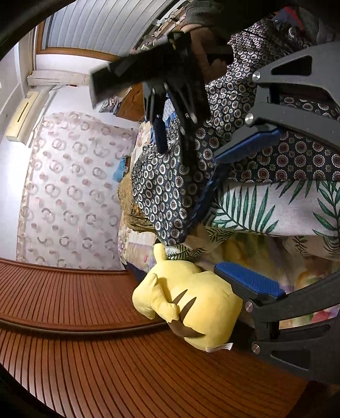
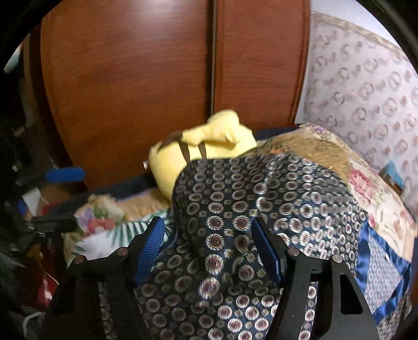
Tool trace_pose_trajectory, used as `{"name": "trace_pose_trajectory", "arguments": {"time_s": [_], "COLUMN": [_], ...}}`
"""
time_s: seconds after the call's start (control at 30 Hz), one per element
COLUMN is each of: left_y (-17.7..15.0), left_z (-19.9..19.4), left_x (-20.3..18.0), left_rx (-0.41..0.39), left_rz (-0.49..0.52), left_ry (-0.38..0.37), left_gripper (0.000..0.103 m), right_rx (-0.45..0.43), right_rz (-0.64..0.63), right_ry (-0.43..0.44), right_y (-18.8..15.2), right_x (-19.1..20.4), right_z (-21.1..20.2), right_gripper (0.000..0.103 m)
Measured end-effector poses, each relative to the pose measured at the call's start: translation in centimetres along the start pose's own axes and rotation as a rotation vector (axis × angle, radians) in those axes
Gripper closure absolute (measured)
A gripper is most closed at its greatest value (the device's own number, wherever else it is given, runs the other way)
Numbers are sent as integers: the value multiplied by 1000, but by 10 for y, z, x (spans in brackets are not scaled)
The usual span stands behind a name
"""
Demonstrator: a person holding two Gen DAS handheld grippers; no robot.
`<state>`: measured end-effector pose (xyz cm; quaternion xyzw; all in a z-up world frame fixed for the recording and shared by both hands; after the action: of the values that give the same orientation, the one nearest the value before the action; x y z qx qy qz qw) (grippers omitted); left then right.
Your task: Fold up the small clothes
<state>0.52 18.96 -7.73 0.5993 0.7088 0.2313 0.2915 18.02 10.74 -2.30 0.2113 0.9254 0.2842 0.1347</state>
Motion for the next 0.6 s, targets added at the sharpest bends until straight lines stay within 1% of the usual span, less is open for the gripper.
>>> {"name": "trace_pose_trajectory", "arguments": {"time_s": [0.07, 0.13, 0.17, 0.2, 0.23, 0.3, 0.33, 0.47, 0.53, 0.6], "left_y": [-1, -2, -2, -3, -2, -2, -2, -1, -1, 0], "left_z": [2, 3, 3, 4, 4, 6, 6, 8, 9, 10], "left_x": [0, 0, -1, -2, -3, -5, -6, -12, -15, -18], "left_rx": [5, 8, 9, 9, 10, 12, 13, 20, 23, 25], "left_rz": [2, 5, 7, 9, 11, 14, 15, 24, 31, 38], "left_ry": [-1, -1, -3, -5, -6, -9, -11, -17, -19, -23], "left_gripper": [24, 24, 24, 24, 24, 24, 24, 24, 24, 24], "right_rx": [58, 93, 99, 95, 82, 34, 8, -119, -151, -158], "right_rz": [-25, -41, -45, -45, -41, -6, 17, 169, 268, 369], "right_ry": [-40, -86, -107, -104, -98, -77, -60, -9, 2, -10], "right_y": [4, 7, 8, 9, 10, 13, 9, 6, 0, -12], "right_x": [-1, 0, -1, -3, -5, -10, -14, -40, -59, -81], "right_z": [22, 38, 46, 48, 49, 44, 33, 17, 14, 12], "right_gripper": [41, 65, 72, 84, 91, 95, 95, 95, 95, 95]}}
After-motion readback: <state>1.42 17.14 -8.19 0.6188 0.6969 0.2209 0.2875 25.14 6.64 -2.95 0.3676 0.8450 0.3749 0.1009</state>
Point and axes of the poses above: each gripper's, at about its wrist camera, not at the fingertips, and z roughly the way its jaws point, x to its left, y to its top, the point moved 4 cm from there along z, roughly the way its jaws point, and after that the axes turned 13 degrees about x, right-handed, at the moved point
